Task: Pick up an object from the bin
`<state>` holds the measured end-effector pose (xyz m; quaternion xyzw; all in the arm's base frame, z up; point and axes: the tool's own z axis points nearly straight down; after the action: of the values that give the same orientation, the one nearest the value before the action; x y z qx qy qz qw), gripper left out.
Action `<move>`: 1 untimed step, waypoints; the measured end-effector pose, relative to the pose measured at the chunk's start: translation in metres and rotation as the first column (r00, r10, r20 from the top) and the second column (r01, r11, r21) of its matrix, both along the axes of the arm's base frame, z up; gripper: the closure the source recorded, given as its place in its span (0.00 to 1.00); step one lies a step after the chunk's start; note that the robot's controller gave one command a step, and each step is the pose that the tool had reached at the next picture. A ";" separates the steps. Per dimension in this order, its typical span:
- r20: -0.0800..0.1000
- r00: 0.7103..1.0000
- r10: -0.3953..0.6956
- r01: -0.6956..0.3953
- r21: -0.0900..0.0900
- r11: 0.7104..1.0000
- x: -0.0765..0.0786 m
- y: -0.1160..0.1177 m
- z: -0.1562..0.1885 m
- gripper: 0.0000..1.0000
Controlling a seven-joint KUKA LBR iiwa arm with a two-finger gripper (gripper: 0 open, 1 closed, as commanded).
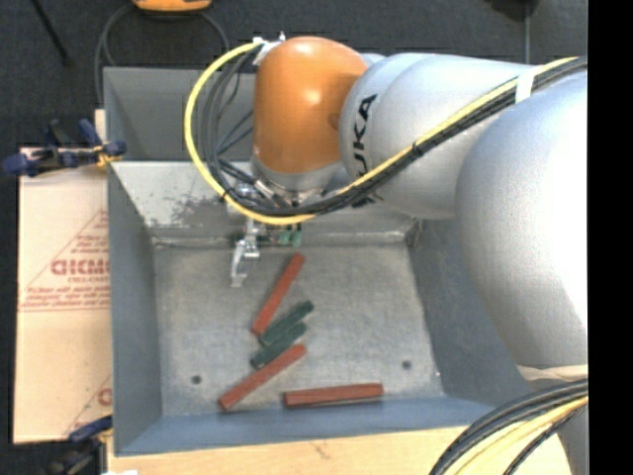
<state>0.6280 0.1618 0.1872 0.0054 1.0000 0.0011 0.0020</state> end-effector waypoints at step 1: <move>0.000 1.000 0.000 0.000 0.000 1.000 0.000 0.000 0.000 0.00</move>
Offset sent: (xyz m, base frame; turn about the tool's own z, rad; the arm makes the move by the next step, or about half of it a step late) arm -0.1196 -0.0099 -0.0836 -0.0810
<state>0.6280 0.1618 0.1872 0.0054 1.0000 0.0011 0.0020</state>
